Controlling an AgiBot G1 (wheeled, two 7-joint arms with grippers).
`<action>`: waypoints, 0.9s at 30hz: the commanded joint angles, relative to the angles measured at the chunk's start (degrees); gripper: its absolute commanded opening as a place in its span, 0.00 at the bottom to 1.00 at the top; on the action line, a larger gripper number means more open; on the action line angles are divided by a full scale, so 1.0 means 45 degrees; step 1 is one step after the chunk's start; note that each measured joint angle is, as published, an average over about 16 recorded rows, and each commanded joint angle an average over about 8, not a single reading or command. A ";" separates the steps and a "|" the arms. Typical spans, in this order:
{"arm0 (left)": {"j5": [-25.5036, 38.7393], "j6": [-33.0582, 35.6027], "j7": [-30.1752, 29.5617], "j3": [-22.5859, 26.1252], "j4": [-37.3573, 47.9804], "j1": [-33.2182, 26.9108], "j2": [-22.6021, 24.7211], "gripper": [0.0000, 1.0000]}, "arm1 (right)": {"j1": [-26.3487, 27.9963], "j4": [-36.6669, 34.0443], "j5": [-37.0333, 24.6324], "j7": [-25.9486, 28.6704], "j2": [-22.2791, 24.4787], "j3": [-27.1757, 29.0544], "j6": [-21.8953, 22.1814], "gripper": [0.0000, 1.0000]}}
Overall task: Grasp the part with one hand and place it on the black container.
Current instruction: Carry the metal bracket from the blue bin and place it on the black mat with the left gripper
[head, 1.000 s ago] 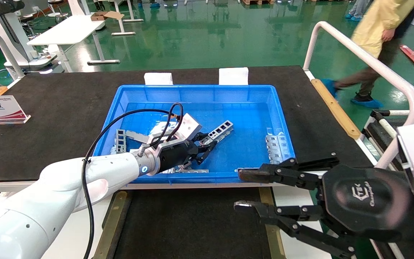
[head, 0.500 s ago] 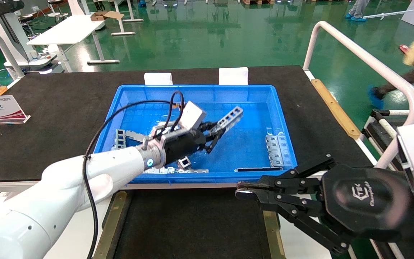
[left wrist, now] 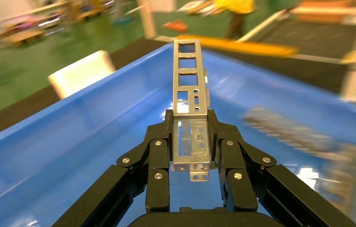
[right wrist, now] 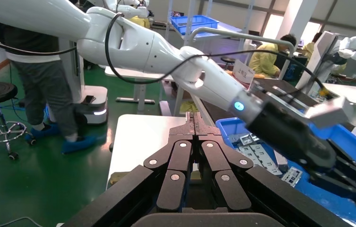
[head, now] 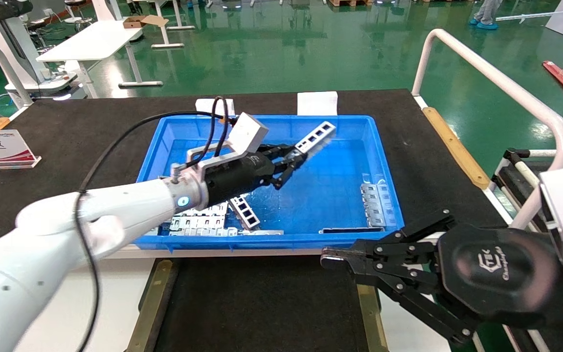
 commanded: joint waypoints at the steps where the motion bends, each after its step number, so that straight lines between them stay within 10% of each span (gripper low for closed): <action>1: -0.0205 0.1231 0.0072 -0.0053 -0.0088 -0.0007 -0.0371 0.00 | 0.0000 0.0000 0.0001 -0.0001 0.0001 -0.0002 0.0001 0.00; 14: -0.0703 0.6133 -0.0110 -0.0037 -0.0580 0.0618 -0.2484 0.00 | 0.0003 0.0000 0.0008 -0.0006 0.0005 -0.0012 0.0005 0.00; 27: -0.1739 0.5988 -0.1677 -0.0075 -0.5220 0.3957 -0.5771 0.00 | 0.0005 0.0000 0.0015 -0.0011 0.0009 -0.0021 0.0009 0.00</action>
